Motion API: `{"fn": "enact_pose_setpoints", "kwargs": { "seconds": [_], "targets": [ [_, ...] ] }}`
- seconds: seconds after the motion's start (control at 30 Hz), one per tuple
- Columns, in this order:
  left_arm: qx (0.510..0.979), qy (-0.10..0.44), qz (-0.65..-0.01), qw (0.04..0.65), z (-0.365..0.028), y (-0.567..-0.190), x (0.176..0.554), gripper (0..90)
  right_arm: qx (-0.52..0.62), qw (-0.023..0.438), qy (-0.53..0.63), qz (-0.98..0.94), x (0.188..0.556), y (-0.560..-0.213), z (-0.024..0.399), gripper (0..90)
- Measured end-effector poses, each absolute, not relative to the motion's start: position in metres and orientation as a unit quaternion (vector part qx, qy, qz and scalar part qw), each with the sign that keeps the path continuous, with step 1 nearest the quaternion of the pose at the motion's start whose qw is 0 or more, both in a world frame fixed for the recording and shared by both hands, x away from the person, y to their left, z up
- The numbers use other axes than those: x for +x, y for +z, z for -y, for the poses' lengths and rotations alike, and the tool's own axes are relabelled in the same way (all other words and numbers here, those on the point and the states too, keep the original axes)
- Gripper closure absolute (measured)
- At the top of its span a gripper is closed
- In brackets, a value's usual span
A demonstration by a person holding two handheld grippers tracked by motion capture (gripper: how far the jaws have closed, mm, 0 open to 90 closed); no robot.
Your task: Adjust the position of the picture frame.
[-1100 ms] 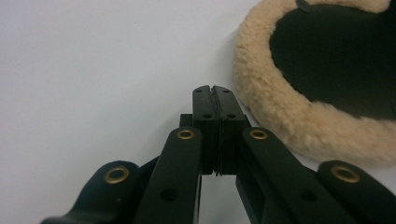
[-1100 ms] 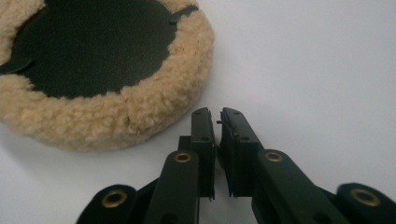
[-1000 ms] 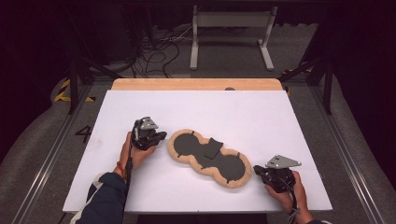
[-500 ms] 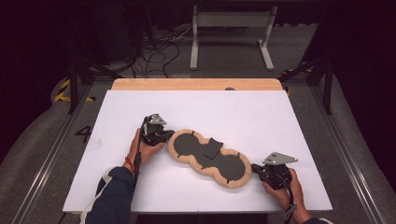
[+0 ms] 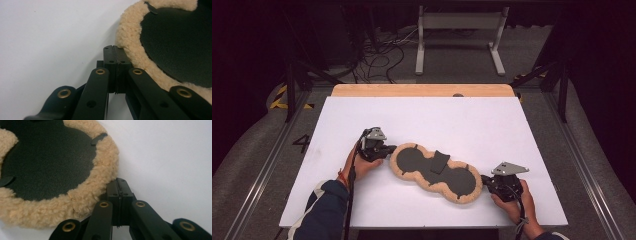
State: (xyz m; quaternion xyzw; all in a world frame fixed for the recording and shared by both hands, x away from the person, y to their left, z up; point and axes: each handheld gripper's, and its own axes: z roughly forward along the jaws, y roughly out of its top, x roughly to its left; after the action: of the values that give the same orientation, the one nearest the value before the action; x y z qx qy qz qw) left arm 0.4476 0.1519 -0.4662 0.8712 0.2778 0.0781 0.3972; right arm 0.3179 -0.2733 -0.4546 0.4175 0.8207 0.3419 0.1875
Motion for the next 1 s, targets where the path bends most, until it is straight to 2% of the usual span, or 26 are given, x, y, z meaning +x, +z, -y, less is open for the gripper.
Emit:
{"fn": "enact_pose_setpoints", "kwargs": {
  "seconds": [0.3,0.4,0.63,0.77,1.0],
  "targets": [
    [0.881,0.087,-0.279,0.373,-0.158,-0.462,0.426,89.8,0.397,0.213,0.319,-0.834,0.318,-0.453,0.266,90.0],
    [0.879,0.086,-0.285,0.372,-0.160,-0.461,0.423,88.1,0.394,0.206,0.322,-0.836,0.313,-0.452,0.270,89.5],
    [0.878,0.091,-0.274,0.382,-0.169,-0.461,0.410,88.0,0.404,0.159,0.348,-0.831,0.291,-0.452,0.291,90.0],
    [0.877,0.098,-0.274,0.384,-0.171,-0.460,0.410,84.4,0.380,0.149,0.344,-0.846,0.285,-0.452,0.279,90.0],
    [0.877,0.109,-0.276,0.378,-0.166,-0.460,0.411,85.1,0.381,0.149,0.346,-0.844,0.285,-0.452,0.276,90.0]
  ]
}}
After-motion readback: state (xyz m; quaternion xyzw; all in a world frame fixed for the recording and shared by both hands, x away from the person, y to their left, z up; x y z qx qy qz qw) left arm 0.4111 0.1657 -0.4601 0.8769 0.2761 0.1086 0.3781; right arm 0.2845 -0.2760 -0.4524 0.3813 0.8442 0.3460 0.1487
